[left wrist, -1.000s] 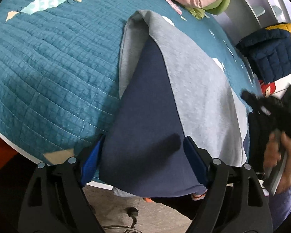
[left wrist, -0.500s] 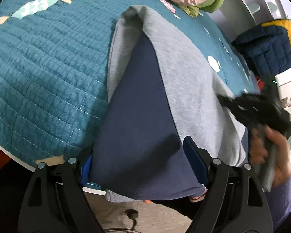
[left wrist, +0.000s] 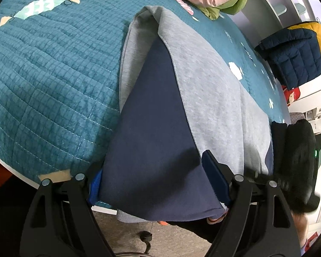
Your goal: Fold large clothes
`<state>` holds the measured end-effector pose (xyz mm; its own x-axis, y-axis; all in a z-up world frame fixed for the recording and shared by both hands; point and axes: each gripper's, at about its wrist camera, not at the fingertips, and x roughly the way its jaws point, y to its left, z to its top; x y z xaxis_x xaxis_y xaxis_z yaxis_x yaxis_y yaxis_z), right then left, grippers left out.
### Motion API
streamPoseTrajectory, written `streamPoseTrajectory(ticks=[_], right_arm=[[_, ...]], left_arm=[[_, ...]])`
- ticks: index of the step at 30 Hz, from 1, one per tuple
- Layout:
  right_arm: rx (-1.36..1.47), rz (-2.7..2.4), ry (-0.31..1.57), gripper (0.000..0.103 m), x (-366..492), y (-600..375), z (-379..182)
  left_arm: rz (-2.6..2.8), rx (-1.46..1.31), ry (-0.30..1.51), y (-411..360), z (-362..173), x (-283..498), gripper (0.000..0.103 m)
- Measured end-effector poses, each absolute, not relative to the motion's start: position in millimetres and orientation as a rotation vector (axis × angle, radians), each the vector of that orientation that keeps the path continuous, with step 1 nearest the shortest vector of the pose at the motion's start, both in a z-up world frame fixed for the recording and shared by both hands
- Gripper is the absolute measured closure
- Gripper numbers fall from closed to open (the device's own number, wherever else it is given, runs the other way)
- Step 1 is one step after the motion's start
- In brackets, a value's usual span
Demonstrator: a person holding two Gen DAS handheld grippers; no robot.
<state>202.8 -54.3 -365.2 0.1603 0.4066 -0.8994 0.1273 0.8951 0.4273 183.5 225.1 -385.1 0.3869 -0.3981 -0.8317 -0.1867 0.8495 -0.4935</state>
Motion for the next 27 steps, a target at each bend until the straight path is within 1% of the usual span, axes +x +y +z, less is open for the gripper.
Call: streamPoseTrajectory(ticks=[1, 5, 8, 9, 10, 13, 16, 19, 20, 21, 22, 23, 24, 25, 27], right_arm=[[0.484, 0.207, 1.422, 0.103, 196.2, -56.5, -370.2], [0.608, 0.253, 1.363, 0.103, 186.3, -70.5, -390.6], [0.589, 0.282, 1.352, 0.103, 185.1, -70.3, -384.2], [0.588, 0.294, 1.337, 0.102, 182.6, -70.4, -380.4], [0.613, 0.301, 1.324, 0.100, 178.4, -73.1, -377.4], [0.623, 0.301, 1.316, 0.099, 173.3, -68.1, -375.2], [0.620, 0.316, 1.315, 0.097, 166.1, -65.7, -374.5], [0.578, 0.338, 1.296, 0.092, 161.7, -62.6, -370.9], [0.561, 0.341, 1.289, 0.089, 165.3, -58.5, -370.4], [0.535, 0.345, 1.277, 0.087, 163.2, -57.2, -367.7], [0.509, 0.352, 1.264, 0.081, 159.9, -56.2, -364.7], [0.488, 0.357, 1.254, 0.075, 158.4, -55.0, -363.2], [0.452, 0.363, 1.240, 0.072, 159.4, -48.7, -361.1], [0.411, 0.373, 1.227, 0.070, 158.2, -42.2, -357.8], [0.323, 0.403, 1.190, 0.068, 153.5, -26.8, -351.0]], left_arm=[[-0.147, -0.577, 1.184, 225.9, -385.7, 182.8, 0.023], [-0.154, -0.624, 1.196, 232.0, -386.1, 178.9, 0.023], [-0.155, -0.611, 1.227, 231.2, -384.0, 171.8, 0.023], [-0.157, -0.616, 1.233, 230.6, -384.1, 169.5, 0.023], [-0.159, -0.631, 1.242, 229.7, -385.1, 166.0, 0.023], [-0.145, -0.630, 1.263, 222.3, -388.9, 158.3, 0.023], [-0.113, -0.629, 1.272, 220.4, -388.8, 154.0, 0.032], [-0.083, -0.631, 1.277, 224.8, -388.9, 153.5, 0.048], [-0.082, -0.630, 1.280, 226.2, -388.3, 153.3, 0.057], [-0.096, -0.646, 1.281, 228.3, -387.5, 152.9, 0.069], [-0.110, -0.670, 1.279, 230.3, -387.2, 152.2, 0.074], [-0.119, -0.684, 1.275, 230.9, -385.8, 151.5, 0.078], [-0.120, -0.679, 1.274, 230.9, -384.9, 151.3, 0.082], [-0.122, -0.674, 1.269, 229.8, -382.6, 150.7, 0.083], [-0.130, -0.679, 1.260, 228.6, -377.5, 150.5, 0.086]])
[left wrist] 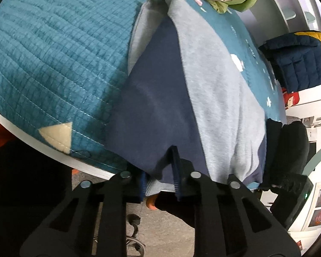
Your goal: Fold large clothes
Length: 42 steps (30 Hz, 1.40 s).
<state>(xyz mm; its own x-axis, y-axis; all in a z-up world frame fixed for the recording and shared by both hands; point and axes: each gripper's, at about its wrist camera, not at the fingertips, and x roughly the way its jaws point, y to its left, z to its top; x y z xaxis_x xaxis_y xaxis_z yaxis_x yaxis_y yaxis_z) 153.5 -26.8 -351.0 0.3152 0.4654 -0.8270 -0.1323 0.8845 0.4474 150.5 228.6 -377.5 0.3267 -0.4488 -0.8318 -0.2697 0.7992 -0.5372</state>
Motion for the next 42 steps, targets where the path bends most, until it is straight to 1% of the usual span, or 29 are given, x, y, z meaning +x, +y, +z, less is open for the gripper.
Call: streamPoseTrajectory(ticks=[2, 6, 9, 10, 11, 15, 20, 21, 23, 24, 25, 28, 30, 32, 33, 35, 37, 42], right_arm=[[0.239, 0.436, 1.150, 0.061, 146.7, -12.6, -345.6], [0.102, 0.544, 1.063, 0.059, 132.7, 19.3, -340.7], [0.032, 0.582, 1.015, 0.052, 126.0, 36.0, -340.7], [0.013, 0.580, 1.000, 0.048, 123.9, 37.3, -340.6], [-0.009, 0.582, 0.976, 0.046, 124.0, 42.3, -340.7], [-0.082, 0.573, 0.919, 0.044, 126.3, 51.4, -344.2], [-0.225, 0.565, 0.852, 0.044, 139.0, 78.2, -352.2], [-0.251, 0.559, 0.840, 0.045, 143.1, 84.2, -354.0], [-0.257, 0.546, 0.829, 0.077, 150.9, 89.4, -354.6], [-0.219, 0.524, 0.842, 0.083, 156.9, 85.5, -352.7], [-0.159, 0.522, 0.857, 0.085, 161.7, 78.1, -349.9], [-0.028, 0.527, 0.874, 0.088, 171.9, 57.2, -340.8], [0.072, 0.528, 0.880, 0.088, 176.9, 41.6, -331.9], [0.209, 0.517, 0.884, 0.088, 183.6, 22.4, -322.1], [0.283, 0.512, 0.885, 0.088, 186.8, 10.7, -318.7], [0.435, 0.490, 0.872, 0.088, 192.3, -18.1, -311.7], [0.560, 0.465, 0.842, 0.088, 194.7, -48.9, -302.7], [0.757, 0.347, 0.766, 0.088, 184.3, -119.4, -291.8]], left_arm=[[-0.148, -0.704, 1.251, 227.1, -371.0, 153.6, 0.086], [-0.204, -0.721, 1.235, 223.8, -351.6, 160.9, 0.086], [-0.246, -0.712, 1.220, 218.0, -336.3, 166.1, 0.086], [-0.253, -0.707, 1.220, 215.9, -333.4, 168.0, 0.086], [-0.260, -0.704, 1.221, 213.9, -331.4, 169.9, 0.086], [-0.279, -0.721, 1.230, 207.3, -330.2, 177.4, 0.086], [-0.300, -0.736, 1.237, 205.4, -329.4, 186.3, 0.086], [-0.304, -0.732, 1.238, 204.3, -328.6, 188.0, 0.086], [-0.310, -0.729, 1.240, 203.2, -327.2, 192.1, 0.085], [-0.316, -0.734, 1.232, 203.6, -325.1, 193.0, 0.084], [-0.334, -0.755, 1.220, 203.8, -322.0, 194.7, 0.082], [-0.437, -0.809, 1.138, 202.6, -298.9, 199.1, 0.074], [-0.471, -0.790, 1.046, 199.7, -271.4, 200.1, 0.058], [-0.484, -0.767, 0.969, 199.1, -248.9, 199.5, 0.053], [-0.453, -0.732, 0.919, 199.2, -235.1, 198.3, 0.046], [-0.376, -0.667, 0.865, 197.3, -221.5, 196.4, 0.045], [-0.337, -0.632, 0.875, 191.3, -222.7, 198.2, 0.045], [-0.294, -0.560, 1.030, 149.2, -264.4, 220.5, 0.045]])
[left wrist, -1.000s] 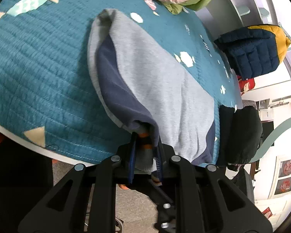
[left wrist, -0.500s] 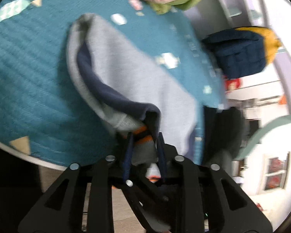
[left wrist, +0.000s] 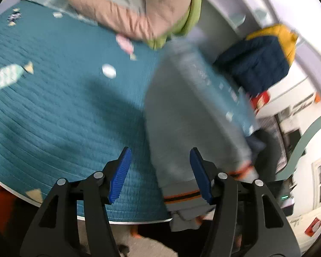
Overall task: Fold large clothes
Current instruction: 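Grasp the folded jacket edge with the right gripper while the left gripper grasps the hem, then lift the jacket with both grippers and fold it over onto itself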
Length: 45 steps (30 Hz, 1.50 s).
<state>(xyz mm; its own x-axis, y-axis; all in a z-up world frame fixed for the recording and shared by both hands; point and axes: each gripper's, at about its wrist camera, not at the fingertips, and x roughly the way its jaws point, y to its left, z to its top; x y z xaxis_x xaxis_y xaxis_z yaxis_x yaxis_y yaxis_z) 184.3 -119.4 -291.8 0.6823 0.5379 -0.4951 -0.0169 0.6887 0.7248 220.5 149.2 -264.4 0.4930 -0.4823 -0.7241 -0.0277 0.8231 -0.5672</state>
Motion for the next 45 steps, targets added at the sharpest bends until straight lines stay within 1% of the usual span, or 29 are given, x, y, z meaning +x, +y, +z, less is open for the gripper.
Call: streamPoseTrajectory(ticks=[5, 7, 8, 10, 11, 14, 17, 18, 20, 21, 22, 23, 25, 28, 34, 37, 38, 43, 45], right_arm=[[0.872, 0.169, 0.761, 0.088, 161.5, -184.1, -314.4], [0.899, 0.107, 0.793, 0.088, 153.5, -200.6, -328.9], [0.914, 0.071, 0.829, 0.085, 154.4, -209.4, -341.9], [0.958, 0.014, 0.891, 0.085, 152.9, -226.2, -365.3], [0.989, 0.024, 0.884, 0.086, 149.6, -232.5, -370.8], [0.978, 0.048, 0.886, 0.086, 142.7, -232.8, -369.0], [0.994, 0.062, 0.868, 0.087, 134.7, -240.0, -364.4], [0.999, 0.060, 0.871, 0.087, 133.4, -243.3, -362.9], [1.014, 0.036, 0.888, 0.080, 129.6, -253.6, -359.0], [1.016, 0.015, 0.902, 0.072, 125.4, -255.2, -355.2], [1.021, -0.013, 0.902, 0.054, 122.2, -260.3, -353.5], [1.022, -0.039, 0.894, 0.046, 117.0, -264.8, -352.9], [1.028, -0.066, 0.887, 0.044, 110.8, -273.8, -354.3], [1.123, -0.034, 0.932, 0.041, 114.7, -277.8, -373.6], [1.265, 0.003, 0.939, 0.039, 118.0, -280.9, -399.0], [1.378, 0.052, 0.900, 0.036, 116.7, -284.5, -411.2], [1.394, 0.062, 0.889, 0.034, 116.5, -284.8, -411.4], [1.460, 0.152, 0.803, 0.034, 114.8, -287.2, -409.1], [1.443, 0.178, 0.783, 0.031, 116.7, -285.5, -402.4]], left_arm=[[-0.361, -0.487, 1.179, 85.6, -312.2, 240.6, 0.045], [-0.373, -0.448, 1.228, 57.6, -328.1, 248.8, 0.045], [-0.377, -0.438, 1.247, 46.6, -335.5, 251.8, 0.045], [-0.374, -0.405, 1.294, 25.3, -352.1, 258.0, 0.038], [-0.365, -0.381, 1.321, 15.6, -360.2, 259.9, 0.037], [-0.359, -0.325, 1.339, 0.4, -370.1, 261.8, 0.035], [-0.353, -0.336, 1.344, 8.8, -379.0, 255.2, 0.032], [-0.349, -0.341, 1.348, 8.4, -380.5, 253.0, 0.029], [-0.347, -0.334, 1.353, 6.8, -381.8, 254.6, 0.029], [-0.347, -0.329, 1.351, 11.2, -384.2, 254.7, 0.029], [-0.346, -0.322, 1.349, 12.3, -382.3, 255.7, 0.029], [-0.343, -0.316, 1.348, 11.1, -381.7, 256.2, 0.029], [-0.339, -0.305, 1.344, 9.6, -380.0, 257.2, 0.029], [-0.342, -0.295, 1.347, 2.0, -376.3, 256.5, 0.029], [-0.363, -0.292, 1.362, -4.4, -380.9, 251.6, 0.029], [-0.363, -0.307, 1.366, 0.1, -381.7, 246.5, 0.029], [-0.362, -0.303, 1.364, 0.4, -381.6, 246.0, 0.029], [-0.362, -0.296, 1.363, 2.3, -381.0, 244.7, 0.029], [-0.361, -0.296, 1.361, -0.1, -381.4, 245.6, 0.029]])
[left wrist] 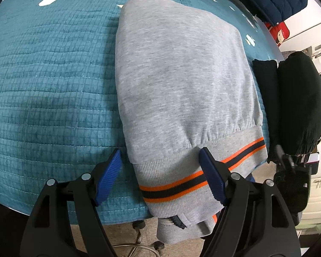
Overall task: Fold large clothes
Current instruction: 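Lift the jacket with both grippers and fold it over onto itself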
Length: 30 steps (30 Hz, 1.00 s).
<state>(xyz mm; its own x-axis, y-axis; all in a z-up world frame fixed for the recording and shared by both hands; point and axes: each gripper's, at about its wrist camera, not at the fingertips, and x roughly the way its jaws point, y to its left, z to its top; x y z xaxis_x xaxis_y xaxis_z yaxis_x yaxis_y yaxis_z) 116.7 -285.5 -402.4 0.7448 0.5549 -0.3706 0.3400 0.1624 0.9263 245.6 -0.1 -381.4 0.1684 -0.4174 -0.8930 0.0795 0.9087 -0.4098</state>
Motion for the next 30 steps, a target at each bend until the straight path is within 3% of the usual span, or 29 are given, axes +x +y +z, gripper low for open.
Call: streamPoseTrajectory(ticks=[6, 11, 15, 18, 20, 26, 30], right_arm=[[1.295, 0.117, 0.900, 0.031, 143.0, -266.3, -401.6], [1.219, 0.140, 0.846, 0.037, 161.4, -253.3, -380.5], [1.082, 0.126, 0.907, 0.037, 177.5, -241.9, -379.2], [1.126, 0.122, 0.956, 0.055, 189.4, -243.4, -400.0], [1.056, 0.113, 0.964, 0.066, 193.6, -239.4, -391.8], [0.723, 0.116, 0.975, 0.075, 197.8, -215.6, -346.9], [0.544, 0.112, 0.945, 0.076, 199.7, -200.6, -315.0]], left_arm=[[-0.367, -0.312, 1.359, -2.1, -384.4, 246.0, 0.029], [-0.377, -0.341, 1.364, 4.1, -387.2, 246.6, 0.027], [-0.387, -0.381, 1.372, 5.1, -392.2, 249.1, 0.021], [-0.372, -0.376, 1.353, -0.1, -392.0, 248.1, 0.020], [-0.376, -0.362, 1.322, -3.7, -386.9, 246.1, 0.028], [-0.356, -0.249, 1.186, -11.5, -358.5, 230.3, 0.057], [-0.375, -0.244, 1.118, -15.8, -333.8, 219.3, 0.061]])
